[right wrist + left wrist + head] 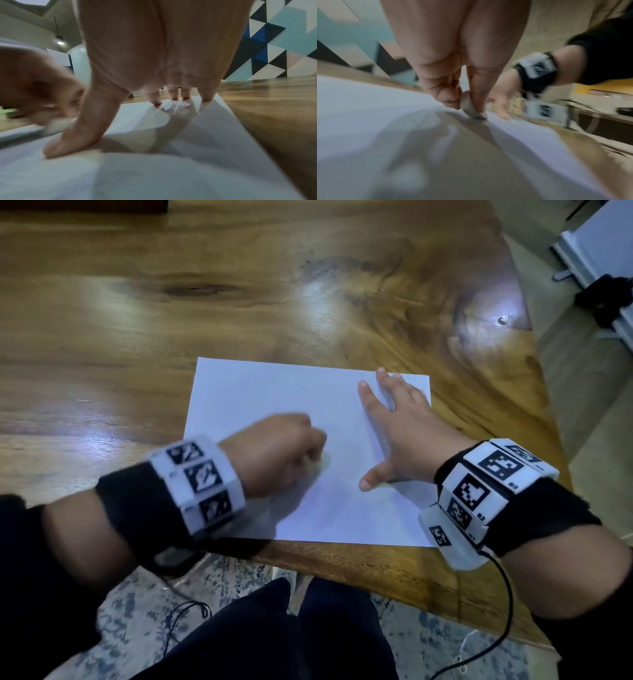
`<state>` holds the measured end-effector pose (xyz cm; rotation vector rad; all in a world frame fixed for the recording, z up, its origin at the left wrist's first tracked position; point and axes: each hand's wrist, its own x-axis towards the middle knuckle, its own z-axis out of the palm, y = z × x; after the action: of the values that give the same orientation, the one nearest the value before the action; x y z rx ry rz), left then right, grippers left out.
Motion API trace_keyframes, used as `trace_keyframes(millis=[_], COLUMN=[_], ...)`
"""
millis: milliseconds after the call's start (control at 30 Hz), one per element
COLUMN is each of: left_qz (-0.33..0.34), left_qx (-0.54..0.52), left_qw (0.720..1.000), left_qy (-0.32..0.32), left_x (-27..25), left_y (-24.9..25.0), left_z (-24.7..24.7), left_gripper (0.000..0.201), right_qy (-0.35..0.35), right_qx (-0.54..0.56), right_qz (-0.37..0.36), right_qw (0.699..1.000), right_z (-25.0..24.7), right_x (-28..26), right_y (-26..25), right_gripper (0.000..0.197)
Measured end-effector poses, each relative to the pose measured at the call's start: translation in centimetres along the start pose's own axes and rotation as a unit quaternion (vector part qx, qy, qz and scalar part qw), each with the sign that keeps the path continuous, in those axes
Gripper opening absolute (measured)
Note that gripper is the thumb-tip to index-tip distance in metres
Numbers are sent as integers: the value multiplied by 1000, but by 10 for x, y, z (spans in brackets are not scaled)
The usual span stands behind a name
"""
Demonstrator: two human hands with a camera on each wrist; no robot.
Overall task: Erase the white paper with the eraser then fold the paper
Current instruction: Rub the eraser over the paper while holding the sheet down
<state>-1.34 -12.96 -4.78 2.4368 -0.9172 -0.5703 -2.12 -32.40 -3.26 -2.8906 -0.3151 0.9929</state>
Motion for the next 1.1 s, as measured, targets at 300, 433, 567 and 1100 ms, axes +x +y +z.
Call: trace_keyframes(millis=[300,433,567,1100], left_qz=[20,-3,38,6], left_qx=[-26,8,12,-37], left_qw=[996,1000,999,997], left_qy=[-78,16,7,-70], left_x=[-35,10,7,-52], left_y=[10,5,4,8], left_z=[10,-3,2,14], left_gripper=[20,9,15,25], right_qy=[-3,1,-1,3], right_qx=[7,2,7,-1], right_qz=[2,3,3,-3], right_qw=[1000,1000,1000,1000], right_z=[0,0,1,1], right_x=[1,0,1,3], right_y=[0,-1,0,3], right_gripper=[135,135,136,136])
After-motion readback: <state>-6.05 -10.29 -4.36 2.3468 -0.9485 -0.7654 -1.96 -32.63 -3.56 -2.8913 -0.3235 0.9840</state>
